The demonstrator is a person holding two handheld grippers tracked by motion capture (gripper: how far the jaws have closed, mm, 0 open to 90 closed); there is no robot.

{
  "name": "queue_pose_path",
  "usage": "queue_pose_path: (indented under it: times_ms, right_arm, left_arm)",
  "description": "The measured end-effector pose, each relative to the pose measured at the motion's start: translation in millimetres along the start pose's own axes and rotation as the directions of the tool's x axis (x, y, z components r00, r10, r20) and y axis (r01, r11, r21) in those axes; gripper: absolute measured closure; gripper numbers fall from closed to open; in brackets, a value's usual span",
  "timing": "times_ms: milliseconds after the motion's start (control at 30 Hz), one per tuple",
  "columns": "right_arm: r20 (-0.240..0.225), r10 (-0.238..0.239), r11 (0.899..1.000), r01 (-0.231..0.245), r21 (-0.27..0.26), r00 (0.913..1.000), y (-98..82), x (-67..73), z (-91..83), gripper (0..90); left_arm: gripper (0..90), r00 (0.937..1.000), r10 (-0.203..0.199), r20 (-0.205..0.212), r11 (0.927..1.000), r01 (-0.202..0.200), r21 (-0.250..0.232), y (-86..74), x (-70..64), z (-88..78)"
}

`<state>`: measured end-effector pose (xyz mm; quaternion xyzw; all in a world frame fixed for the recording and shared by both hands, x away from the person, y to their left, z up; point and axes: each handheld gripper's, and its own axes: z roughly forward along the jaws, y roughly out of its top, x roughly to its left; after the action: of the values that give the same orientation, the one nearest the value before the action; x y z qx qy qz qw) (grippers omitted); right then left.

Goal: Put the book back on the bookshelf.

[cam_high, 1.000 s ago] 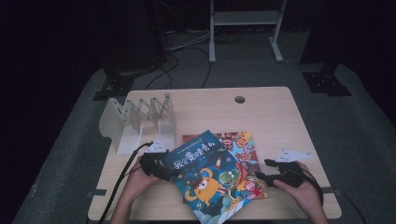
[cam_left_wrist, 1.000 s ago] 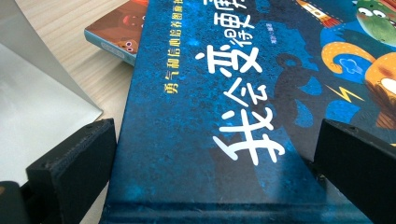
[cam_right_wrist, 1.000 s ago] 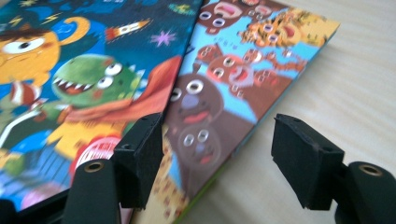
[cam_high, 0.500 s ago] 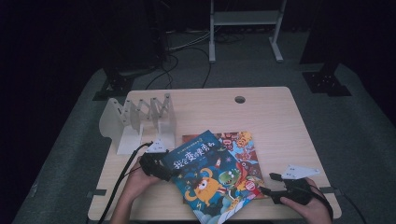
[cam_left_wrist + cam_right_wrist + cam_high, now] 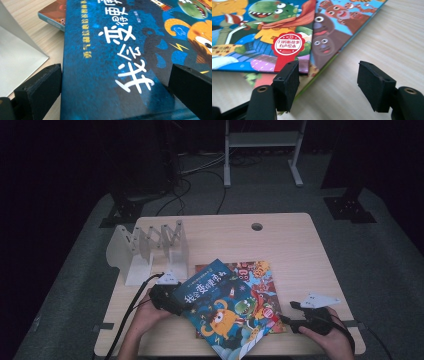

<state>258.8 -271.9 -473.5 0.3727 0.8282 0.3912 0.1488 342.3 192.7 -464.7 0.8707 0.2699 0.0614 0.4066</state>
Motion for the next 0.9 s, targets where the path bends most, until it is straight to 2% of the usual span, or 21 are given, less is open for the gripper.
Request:
queue_pose_path:
  times_ms: [300,500,700,800,900]
  right_arm:
    - [0.046,0.01,1.0,-0.01,0.008,0.9989,16.0,-22.7,13.9,34.4]
    - [0.074,0.05,0.998,-0.052,0.02,0.996,34.3,-43.2,31.1,34.2]
    - [0.096,0.066,0.997,-0.068,0.024,0.9932,48.2,-57.7,45.0,35.0]
    - [0.106,0.072,0.997,-0.075,0.022,0.9917,52.5,-61.1,49.2,35.5]
    - [0.127,0.087,0.996,-0.09,0.016,0.9881,56.9,-61.7,49.5,35.3]
  left_arm:
    - [0.0,0.9996,0.015,0.023,0.9999,-0.015,0.008,0.1,-5.8,0.9]
    - [0.0,0.9996,0.007,0.027,1.0,-0.007,0.006,-3.2,-10.2,-1.6]
    - [0.0,0.9994,0.012,0.033,0.9999,-0.012,0.009,-7.0,-14.5,-5.1]
    - [0.0,0.9993,0.011,0.034,0.9999,-0.011,0.007,-8.2,-16.6,-5.9]
    - [0.0,0.9984,0.0,0.057,1.0,0.0,0.002,-11.9,-19.4,-6.6]
